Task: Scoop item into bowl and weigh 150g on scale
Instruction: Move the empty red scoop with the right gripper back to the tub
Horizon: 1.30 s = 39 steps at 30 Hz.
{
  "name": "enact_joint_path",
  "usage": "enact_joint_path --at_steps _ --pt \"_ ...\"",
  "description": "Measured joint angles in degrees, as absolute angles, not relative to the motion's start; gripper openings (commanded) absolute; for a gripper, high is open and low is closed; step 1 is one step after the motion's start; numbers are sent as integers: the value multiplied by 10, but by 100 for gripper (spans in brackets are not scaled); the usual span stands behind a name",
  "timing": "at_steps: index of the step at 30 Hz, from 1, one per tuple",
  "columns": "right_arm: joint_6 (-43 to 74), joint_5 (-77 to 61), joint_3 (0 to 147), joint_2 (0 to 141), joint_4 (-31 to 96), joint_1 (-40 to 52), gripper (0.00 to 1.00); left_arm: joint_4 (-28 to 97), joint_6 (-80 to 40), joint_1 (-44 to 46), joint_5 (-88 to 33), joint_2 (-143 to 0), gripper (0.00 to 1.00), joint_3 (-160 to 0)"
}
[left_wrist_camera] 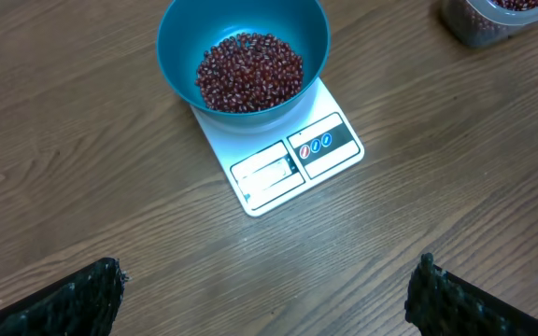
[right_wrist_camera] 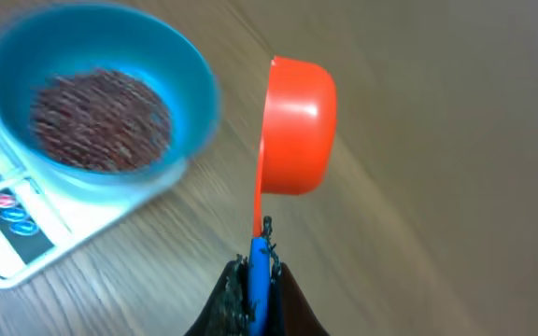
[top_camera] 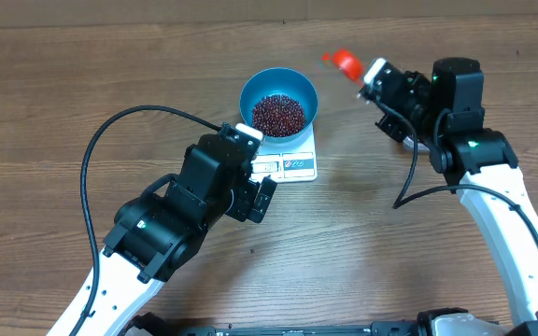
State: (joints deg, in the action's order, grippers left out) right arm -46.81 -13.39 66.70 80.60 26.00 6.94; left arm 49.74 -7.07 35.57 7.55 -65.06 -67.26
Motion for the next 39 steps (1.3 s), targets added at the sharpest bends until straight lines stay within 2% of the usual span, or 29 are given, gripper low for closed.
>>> enact_joint_path --at_steps 5,11,21,39 --pt "-352 21 667 806 307 69 4 498 -71 356 76 -651 100 -673" --pt "-261 93 667 806 356 41 4 498 -71 356 76 -651 100 -673" --pt "-190 99 667 808 431 -62 4 497 -71 356 76 -651 100 -673" --pt "-168 62 667 912 425 -68 4 498 -71 356 76 -651 100 -673"
